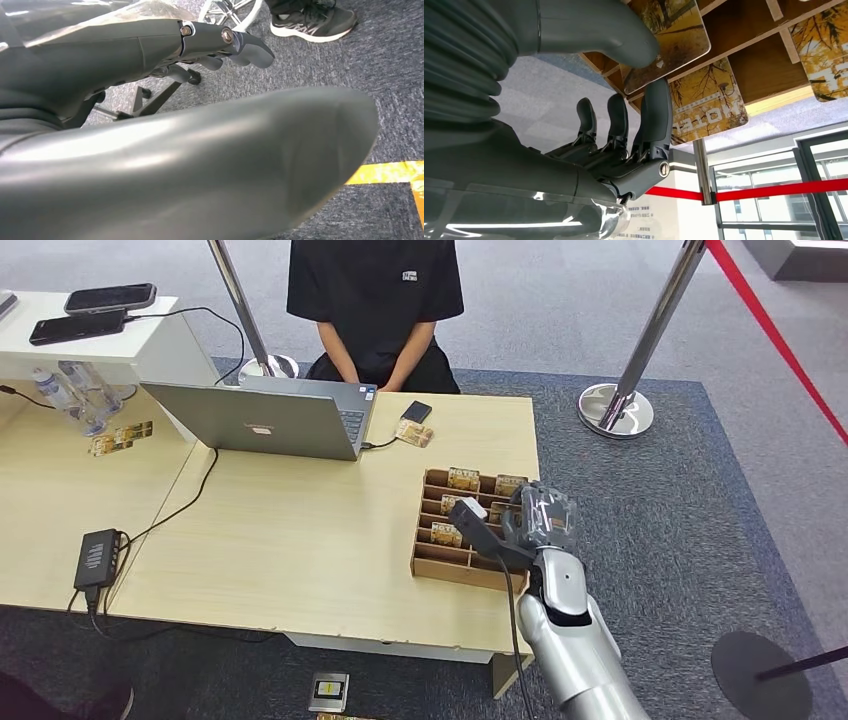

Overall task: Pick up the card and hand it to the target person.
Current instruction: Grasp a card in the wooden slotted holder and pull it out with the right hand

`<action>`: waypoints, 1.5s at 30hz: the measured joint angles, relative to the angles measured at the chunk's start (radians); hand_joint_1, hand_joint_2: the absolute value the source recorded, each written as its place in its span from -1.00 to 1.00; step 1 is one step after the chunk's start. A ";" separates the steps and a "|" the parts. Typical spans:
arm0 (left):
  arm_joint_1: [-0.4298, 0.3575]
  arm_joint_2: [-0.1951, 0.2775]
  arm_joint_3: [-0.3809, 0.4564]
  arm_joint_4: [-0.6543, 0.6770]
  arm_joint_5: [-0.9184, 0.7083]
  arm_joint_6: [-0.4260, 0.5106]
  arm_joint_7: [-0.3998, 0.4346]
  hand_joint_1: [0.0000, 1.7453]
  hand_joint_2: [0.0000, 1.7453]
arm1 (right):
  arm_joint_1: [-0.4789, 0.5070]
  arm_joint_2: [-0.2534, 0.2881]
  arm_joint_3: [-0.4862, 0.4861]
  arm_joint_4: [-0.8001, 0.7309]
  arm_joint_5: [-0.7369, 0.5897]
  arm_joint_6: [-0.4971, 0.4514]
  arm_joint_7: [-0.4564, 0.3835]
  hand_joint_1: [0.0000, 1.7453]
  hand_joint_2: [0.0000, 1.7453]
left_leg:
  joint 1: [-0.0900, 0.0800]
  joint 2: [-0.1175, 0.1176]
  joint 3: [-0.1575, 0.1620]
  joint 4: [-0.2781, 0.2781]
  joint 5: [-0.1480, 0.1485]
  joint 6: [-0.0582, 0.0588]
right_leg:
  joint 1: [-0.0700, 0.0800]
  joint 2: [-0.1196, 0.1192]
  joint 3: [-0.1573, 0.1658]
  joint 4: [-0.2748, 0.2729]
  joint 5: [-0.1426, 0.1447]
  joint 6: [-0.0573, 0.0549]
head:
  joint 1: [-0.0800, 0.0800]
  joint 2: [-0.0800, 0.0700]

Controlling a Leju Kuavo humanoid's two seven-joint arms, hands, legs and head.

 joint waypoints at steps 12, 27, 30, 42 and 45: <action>-0.003 0.001 0.000 0.000 0.003 0.000 0.003 -1.00 -1.00 | 0.005 0.000 0.001 0.008 0.034 -0.008 0.003 0.60 1.00 | 0.000 0.000 0.001 0.000 0.001 0.000 | 0.000 0.000 0.001 0.000 0.001 0.000 | 0.000 0.000; -0.004 0.004 0.000 0.000 0.009 0.001 0.000 -1.00 -1.00 | 0.000 0.001 0.002 0.023 0.039 -0.010 0.002 0.97 1.00 | 0.000 0.000 0.001 0.000 0.005 0.000 | 0.000 0.000 0.001 -0.001 0.006 0.000 | 0.000 0.000; -0.003 0.004 0.000 0.000 0.007 0.001 0.000 -1.00 -1.00 | 0.000 0.000 0.002 0.024 0.038 -0.013 -0.007 1.00 1.00 | 0.000 0.000 0.001 0.000 0.006 0.000 | 0.000 0.000 0.001 0.000 0.006 0.000 | 0.000 0.000; -0.003 0.005 0.000 0.000 0.001 0.002 0.013 -1.00 -1.00 | 0.011 -0.017 0.002 -0.057 -0.002 0.031 -0.068 0.96 1.00 | 0.000 0.000 -0.002 0.000 0.007 0.000 | 0.000 0.000 -0.001 0.000 0.008 0.000 | 0.000 0.000; -0.003 0.006 0.000 0.000 0.002 0.002 0.015 -1.00 -1.00 | 0.012 -0.021 0.003 -0.094 -0.022 0.051 -0.089 0.95 1.00 | 0.000 0.000 -0.003 0.000 0.007 0.000 | 0.000 0.000 -0.002 0.000 0.008 0.000 | 0.000 0.000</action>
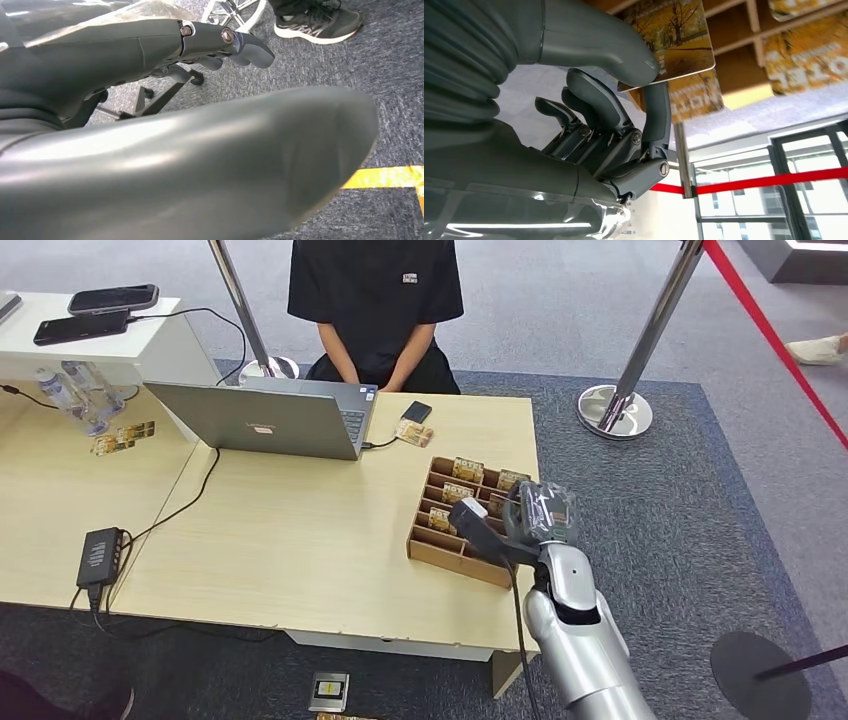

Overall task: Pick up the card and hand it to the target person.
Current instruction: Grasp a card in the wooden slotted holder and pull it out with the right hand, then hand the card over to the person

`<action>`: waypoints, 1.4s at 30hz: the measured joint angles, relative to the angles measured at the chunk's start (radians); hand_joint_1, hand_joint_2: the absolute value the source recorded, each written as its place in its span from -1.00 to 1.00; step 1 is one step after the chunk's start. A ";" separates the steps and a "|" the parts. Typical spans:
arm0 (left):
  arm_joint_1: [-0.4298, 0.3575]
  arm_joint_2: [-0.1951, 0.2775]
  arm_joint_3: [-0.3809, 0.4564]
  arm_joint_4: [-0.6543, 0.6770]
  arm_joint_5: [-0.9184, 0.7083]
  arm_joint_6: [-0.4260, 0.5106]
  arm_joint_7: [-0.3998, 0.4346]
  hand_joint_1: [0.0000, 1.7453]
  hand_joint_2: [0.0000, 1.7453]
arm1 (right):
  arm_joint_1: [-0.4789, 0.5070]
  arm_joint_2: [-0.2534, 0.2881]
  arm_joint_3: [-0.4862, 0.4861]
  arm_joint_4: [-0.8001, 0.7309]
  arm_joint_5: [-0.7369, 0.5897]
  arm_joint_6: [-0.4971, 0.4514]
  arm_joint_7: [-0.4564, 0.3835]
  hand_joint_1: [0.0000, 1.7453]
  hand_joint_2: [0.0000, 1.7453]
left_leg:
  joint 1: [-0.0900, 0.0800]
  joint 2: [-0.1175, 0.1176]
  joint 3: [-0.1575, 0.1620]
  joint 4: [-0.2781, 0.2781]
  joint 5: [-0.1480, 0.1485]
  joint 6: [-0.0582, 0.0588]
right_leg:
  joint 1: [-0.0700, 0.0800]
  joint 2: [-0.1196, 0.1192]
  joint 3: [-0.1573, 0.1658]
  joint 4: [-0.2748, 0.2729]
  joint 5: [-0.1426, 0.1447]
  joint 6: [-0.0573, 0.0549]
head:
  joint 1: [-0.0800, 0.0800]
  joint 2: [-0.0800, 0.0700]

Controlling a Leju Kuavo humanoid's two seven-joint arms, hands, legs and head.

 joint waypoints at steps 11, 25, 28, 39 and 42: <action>0.000 0.000 0.000 0.000 -0.001 0.001 0.005 -1.00 -1.00 | -0.028 -0.014 0.022 -0.146 -0.047 0.058 -0.030 0.97 1.00 | 0.000 0.000 -0.002 0.000 0.000 0.000 | 0.000 0.000 -0.002 0.000 0.000 0.000 | 0.000 0.000; 0.000 0.000 -0.001 0.000 -0.002 0.008 0.020 -1.00 -1.00 | -0.123 -0.014 0.056 -0.217 -0.160 0.097 -0.060 1.00 1.00 | 0.000 0.000 -0.003 0.000 0.001 0.000 | 0.000 0.000 -0.003 0.000 0.000 0.000 | 0.000 0.000; 0.000 0.000 -0.001 0.000 0.000 0.010 0.022 -1.00 -1.00 | -0.151 -0.007 0.065 -0.217 -0.177 0.103 -0.062 1.00 1.00 | 0.000 0.000 -0.003 0.000 0.001 0.000 | 0.000 0.000 -0.003 0.000 0.000 0.000 | 0.000 0.000; 0.001 0.000 0.000 0.000 0.027 0.022 0.031 -1.00 -1.00 | -0.263 0.048 0.078 -0.117 -0.243 0.118 -0.071 0.96 1.00 | 0.000 0.000 -0.003 0.000 0.001 0.000 | 0.000 0.000 -0.003 0.001 0.000 0.000 | 0.000 0.000; 0.001 0.000 0.000 0.000 0.032 0.025 0.039 -1.00 -1.00 | -0.295 0.069 0.086 -0.073 -0.247 0.121 -0.071 0.95 1.00 | 0.000 0.000 -0.003 0.000 0.001 0.000 | 0.000 0.000 -0.003 0.001 0.000 0.000 | 0.000 0.000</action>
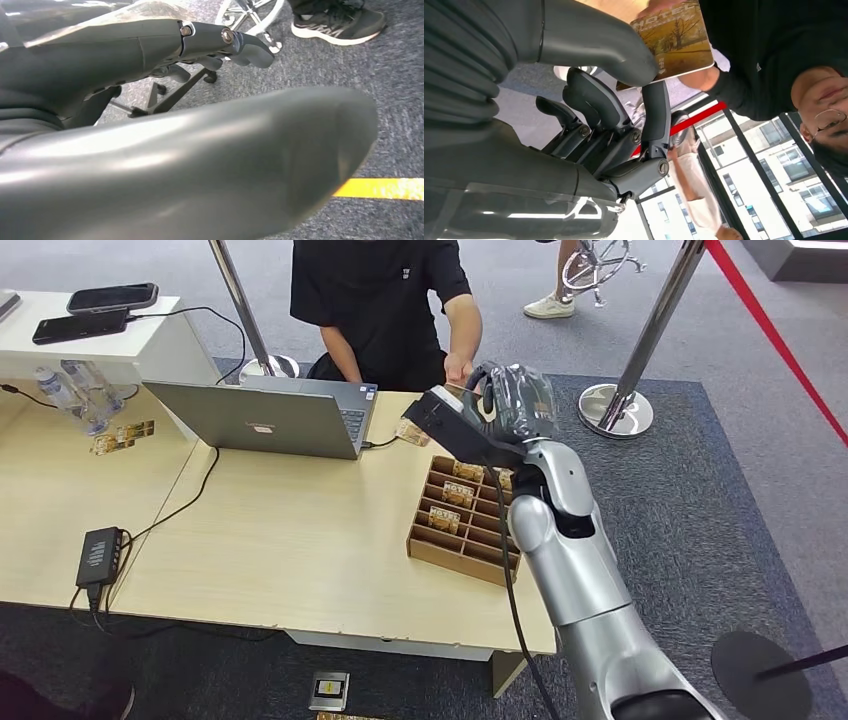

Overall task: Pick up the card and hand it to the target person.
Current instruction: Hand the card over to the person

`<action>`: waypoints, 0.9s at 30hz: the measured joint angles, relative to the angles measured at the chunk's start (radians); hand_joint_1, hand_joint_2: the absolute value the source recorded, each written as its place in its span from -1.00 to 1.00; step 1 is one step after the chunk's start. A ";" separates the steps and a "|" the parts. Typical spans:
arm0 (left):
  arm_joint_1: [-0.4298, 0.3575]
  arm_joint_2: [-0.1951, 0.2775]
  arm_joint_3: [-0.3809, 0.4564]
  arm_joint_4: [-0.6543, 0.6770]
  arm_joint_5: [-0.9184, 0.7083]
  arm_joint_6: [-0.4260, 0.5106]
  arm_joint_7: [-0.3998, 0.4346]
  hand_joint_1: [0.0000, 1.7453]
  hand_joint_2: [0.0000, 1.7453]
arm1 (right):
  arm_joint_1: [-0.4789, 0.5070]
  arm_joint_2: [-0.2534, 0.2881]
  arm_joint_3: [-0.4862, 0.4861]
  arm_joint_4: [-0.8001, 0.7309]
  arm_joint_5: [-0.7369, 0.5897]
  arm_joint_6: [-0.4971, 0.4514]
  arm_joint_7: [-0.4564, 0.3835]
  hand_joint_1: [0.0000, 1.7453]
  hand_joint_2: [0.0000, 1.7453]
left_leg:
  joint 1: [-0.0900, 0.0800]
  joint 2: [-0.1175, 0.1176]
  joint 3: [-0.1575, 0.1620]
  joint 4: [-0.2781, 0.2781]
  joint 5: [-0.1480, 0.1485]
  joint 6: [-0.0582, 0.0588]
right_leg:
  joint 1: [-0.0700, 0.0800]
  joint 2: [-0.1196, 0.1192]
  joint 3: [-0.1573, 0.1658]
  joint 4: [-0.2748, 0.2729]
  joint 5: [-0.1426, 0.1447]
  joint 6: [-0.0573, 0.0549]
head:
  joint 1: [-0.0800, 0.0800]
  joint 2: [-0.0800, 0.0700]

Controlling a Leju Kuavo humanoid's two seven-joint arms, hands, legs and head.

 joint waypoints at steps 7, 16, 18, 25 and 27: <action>0.000 0.000 0.001 0.000 0.007 0.002 0.003 -1.00 -1.00 | -0.055 0.034 0.010 0.106 0.001 -0.014 0.008 0.93 1.00 | 0.000 0.000 0.000 0.000 0.000 0.000 | 0.000 0.000 0.000 0.000 0.000 0.000 | 0.000 0.000; 0.001 0.000 0.001 0.000 0.000 0.002 0.012 -1.00 -1.00 | -0.069 0.050 0.031 0.208 0.079 -0.075 0.053 0.64 1.00 | 0.000 0.000 0.000 0.000 0.000 0.000 | 0.000 0.000 -0.001 0.000 0.000 0.000 | 0.000 0.000; 0.001 0.000 0.001 0.000 -0.002 0.002 0.013 -1.00 -1.00 | -0.069 0.049 0.036 0.222 0.095 -0.087 0.061 0.52 1.00 | 0.000 0.000 -0.001 0.000 0.000 0.000 | 0.000 0.000 -0.001 0.000 0.000 0.000 | 0.000 0.000; 0.001 0.000 0.001 0.000 0.000 0.001 0.004 -1.00 -1.00 | -0.070 0.046 0.045 0.264 0.117 -0.103 0.066 -1.00 0.00 | 0.000 0.000 -0.001 0.000 0.000 0.000 | 0.000 0.000 -0.001 0.000 0.000 0.000 | 0.000 0.000; 0.001 0.000 0.001 0.000 0.000 0.001 0.005 -1.00 -1.00 | -0.070 0.046 0.047 0.273 0.121 -0.109 0.067 -1.00 -1.00 | 0.000 0.000 -0.001 0.000 0.000 0.000 | 0.000 0.000 -0.002 0.000 0.000 0.000 | 0.000 0.000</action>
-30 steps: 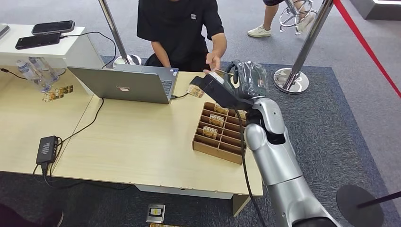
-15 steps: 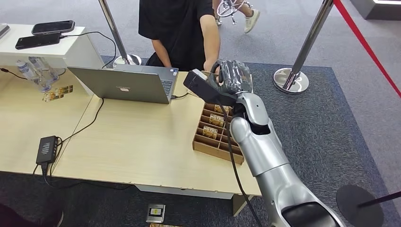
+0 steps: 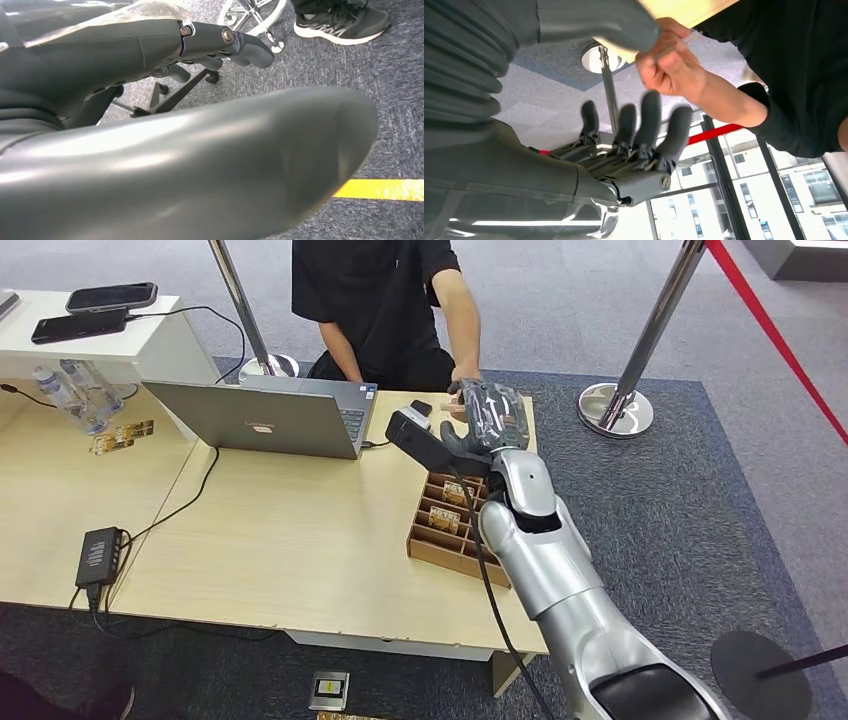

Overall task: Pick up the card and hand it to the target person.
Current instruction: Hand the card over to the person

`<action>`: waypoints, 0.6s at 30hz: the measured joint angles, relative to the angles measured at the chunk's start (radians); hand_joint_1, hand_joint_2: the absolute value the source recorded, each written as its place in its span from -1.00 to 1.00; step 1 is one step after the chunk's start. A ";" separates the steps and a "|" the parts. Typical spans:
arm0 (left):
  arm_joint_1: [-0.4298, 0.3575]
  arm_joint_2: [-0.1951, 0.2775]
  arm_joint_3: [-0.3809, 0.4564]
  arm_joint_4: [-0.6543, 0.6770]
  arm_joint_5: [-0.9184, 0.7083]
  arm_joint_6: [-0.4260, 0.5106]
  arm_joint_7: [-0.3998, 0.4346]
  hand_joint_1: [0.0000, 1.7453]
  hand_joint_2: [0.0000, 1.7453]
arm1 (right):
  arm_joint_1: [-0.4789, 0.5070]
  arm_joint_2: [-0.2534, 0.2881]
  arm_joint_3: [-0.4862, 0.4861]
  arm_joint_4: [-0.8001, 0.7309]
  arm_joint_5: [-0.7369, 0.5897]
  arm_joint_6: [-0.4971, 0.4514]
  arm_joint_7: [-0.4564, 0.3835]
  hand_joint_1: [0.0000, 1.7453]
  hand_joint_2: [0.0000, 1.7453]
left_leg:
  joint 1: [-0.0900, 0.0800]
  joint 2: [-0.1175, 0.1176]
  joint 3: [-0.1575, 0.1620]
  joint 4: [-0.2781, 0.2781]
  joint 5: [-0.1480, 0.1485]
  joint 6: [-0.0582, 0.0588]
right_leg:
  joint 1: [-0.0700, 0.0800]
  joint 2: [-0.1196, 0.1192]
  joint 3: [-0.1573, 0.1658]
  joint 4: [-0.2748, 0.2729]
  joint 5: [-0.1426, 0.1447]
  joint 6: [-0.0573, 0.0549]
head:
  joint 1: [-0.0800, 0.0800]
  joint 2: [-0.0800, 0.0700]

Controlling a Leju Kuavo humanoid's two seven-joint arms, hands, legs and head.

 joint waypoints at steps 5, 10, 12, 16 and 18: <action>0.000 -0.003 0.000 0.000 0.003 0.001 0.004 -1.00 -1.00 | -0.003 -0.005 0.004 0.019 0.007 -0.047 0.013 -1.00 -1.00 | 0.000 0.000 0.000 0.000 0.000 0.000 | 0.000 0.000 0.000 0.000 0.000 0.000 | 0.000 0.000; 0.001 -0.009 0.002 0.000 0.018 0.011 0.006 -1.00 -1.00 | 0.028 -0.038 -0.011 0.013 -0.012 -0.147 0.023 -1.00 -1.00 | 0.000 0.000 0.000 0.000 0.000 0.000 | 0.000 0.000 0.000 -0.001 0.000 0.000 | 0.000 0.000; 0.000 -0.011 0.006 0.001 0.026 0.017 0.009 -1.00 -1.00 | 0.064 -0.060 -0.034 -0.003 -0.027 -0.197 0.028 -1.00 -1.00 | 0.000 0.000 0.000 0.000 0.000 0.000 | 0.000 0.000 0.000 -0.001 0.000 0.000 | 0.000 0.000; 0.000 -0.013 0.019 0.002 0.039 0.026 0.016 -1.00 -1.00 | 0.162 -0.106 -0.114 -0.035 -0.059 -0.308 0.037 -1.00 -1.00 | 0.000 0.000 0.000 0.000 0.000 0.000 | 0.000 0.000 0.000 -0.002 0.000 0.000 | 0.000 0.000; 0.001 -0.013 0.023 0.002 0.043 0.027 0.018 -1.00 -1.00 | 0.222 -0.124 -0.180 -0.059 -0.063 -0.351 0.034 -1.00 -1.00 | 0.000 -0.001 0.000 0.001 0.000 0.001 | 0.000 0.000 0.000 -0.002 0.000 0.000 | 0.000 0.000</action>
